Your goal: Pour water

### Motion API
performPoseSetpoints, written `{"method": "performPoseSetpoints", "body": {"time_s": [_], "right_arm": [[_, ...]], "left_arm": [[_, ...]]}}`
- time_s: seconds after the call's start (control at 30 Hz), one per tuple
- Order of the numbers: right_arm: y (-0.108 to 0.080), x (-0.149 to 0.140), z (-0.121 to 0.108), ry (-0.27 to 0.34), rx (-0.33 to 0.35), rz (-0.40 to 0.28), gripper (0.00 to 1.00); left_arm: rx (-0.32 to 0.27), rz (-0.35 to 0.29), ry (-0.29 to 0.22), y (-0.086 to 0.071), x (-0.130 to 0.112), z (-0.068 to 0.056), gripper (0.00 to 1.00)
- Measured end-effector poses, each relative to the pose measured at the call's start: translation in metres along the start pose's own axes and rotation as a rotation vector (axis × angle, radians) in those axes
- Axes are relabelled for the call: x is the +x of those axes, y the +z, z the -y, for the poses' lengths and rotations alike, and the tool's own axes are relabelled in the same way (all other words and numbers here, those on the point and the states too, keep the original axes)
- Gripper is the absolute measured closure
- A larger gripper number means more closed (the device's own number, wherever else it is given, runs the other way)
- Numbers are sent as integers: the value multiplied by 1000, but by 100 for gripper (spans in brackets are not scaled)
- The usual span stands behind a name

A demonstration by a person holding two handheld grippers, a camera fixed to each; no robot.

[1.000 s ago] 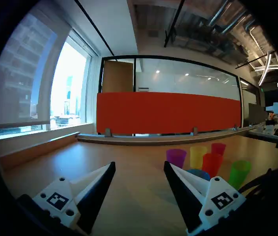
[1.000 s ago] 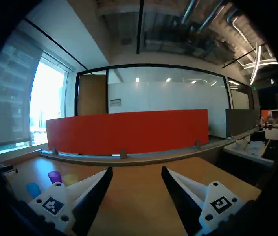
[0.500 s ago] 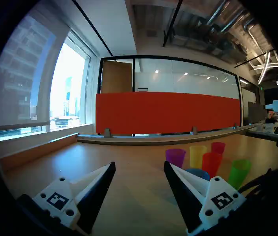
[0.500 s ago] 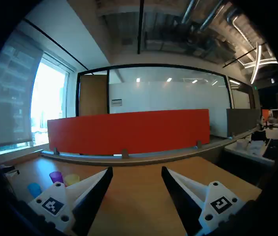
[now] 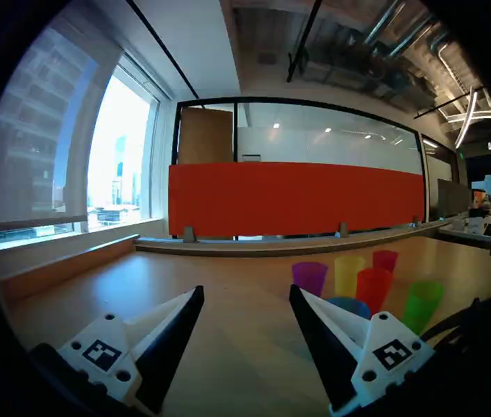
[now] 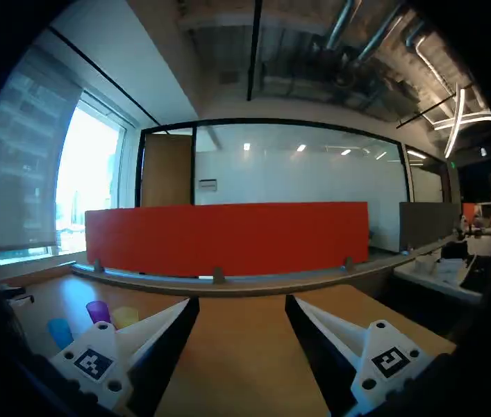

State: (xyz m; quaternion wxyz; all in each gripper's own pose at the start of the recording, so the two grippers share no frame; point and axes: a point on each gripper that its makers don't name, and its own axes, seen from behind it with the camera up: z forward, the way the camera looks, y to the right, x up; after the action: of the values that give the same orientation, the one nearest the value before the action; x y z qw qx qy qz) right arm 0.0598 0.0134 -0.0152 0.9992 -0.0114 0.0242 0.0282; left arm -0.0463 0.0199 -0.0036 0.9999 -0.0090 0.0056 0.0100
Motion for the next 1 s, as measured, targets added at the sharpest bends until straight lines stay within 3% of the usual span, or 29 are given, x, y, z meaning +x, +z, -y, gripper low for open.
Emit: {"method": "performPoseSetpoints", "body": {"time_s": [0.47, 1.0], "right_arm": [[-10, -1, 8, -15, 25, -58, 4], [-5, -40, 12, -13, 18, -58, 2]], "left_arm": [[0, 0, 1, 0, -1, 0, 9], [0, 0, 1, 0, -1, 0, 9]]}}
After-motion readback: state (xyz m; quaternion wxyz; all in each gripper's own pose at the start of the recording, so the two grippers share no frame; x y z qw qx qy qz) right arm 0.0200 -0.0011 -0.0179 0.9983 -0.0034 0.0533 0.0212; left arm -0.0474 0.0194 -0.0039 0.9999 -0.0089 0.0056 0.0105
